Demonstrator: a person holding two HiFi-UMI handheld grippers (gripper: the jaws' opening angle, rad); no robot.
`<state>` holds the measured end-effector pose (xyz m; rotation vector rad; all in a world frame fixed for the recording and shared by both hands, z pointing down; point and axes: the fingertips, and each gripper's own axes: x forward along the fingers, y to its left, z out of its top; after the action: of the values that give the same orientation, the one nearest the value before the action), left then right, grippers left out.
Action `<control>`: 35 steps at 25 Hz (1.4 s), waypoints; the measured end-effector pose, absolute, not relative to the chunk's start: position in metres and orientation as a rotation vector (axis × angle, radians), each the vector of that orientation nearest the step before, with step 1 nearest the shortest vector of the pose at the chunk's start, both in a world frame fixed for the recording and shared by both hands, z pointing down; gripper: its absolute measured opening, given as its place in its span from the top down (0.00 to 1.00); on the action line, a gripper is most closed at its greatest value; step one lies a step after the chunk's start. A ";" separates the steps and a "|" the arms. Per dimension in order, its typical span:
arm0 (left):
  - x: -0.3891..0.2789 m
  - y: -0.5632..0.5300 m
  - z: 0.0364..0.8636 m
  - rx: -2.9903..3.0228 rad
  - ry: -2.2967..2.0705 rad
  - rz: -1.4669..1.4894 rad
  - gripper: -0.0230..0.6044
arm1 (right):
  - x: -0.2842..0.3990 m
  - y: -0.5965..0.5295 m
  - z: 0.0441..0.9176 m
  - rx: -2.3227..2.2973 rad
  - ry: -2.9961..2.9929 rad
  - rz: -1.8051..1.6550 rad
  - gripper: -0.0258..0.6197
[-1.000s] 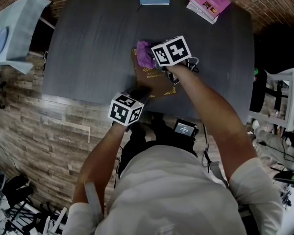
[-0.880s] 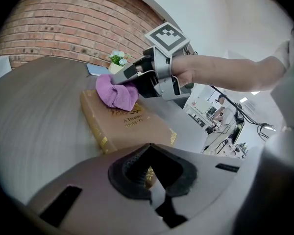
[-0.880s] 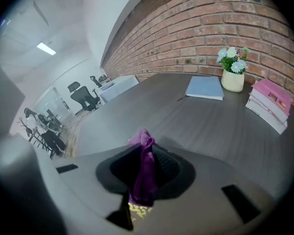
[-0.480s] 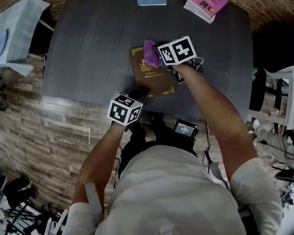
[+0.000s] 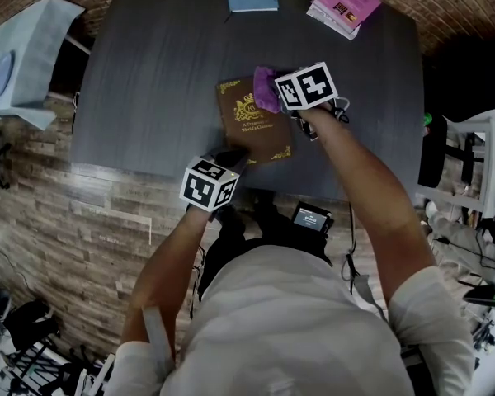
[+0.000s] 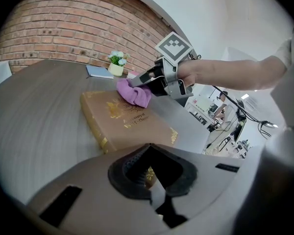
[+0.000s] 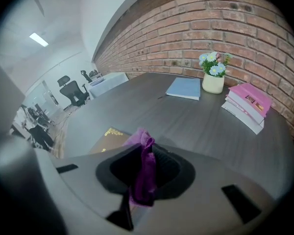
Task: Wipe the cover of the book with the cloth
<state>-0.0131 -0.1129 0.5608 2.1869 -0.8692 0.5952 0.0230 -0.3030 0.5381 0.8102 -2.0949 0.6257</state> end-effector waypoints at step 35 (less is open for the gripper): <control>-0.025 -0.094 0.561 2.134 -0.883 0.558 0.95 | 0.020 -0.259 0.486 0.834 -2.185 0.689 0.85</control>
<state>-0.0255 -0.0935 0.5613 2.1336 -0.8831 0.5576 0.0203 -0.2586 0.4860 0.8336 -2.1850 0.6888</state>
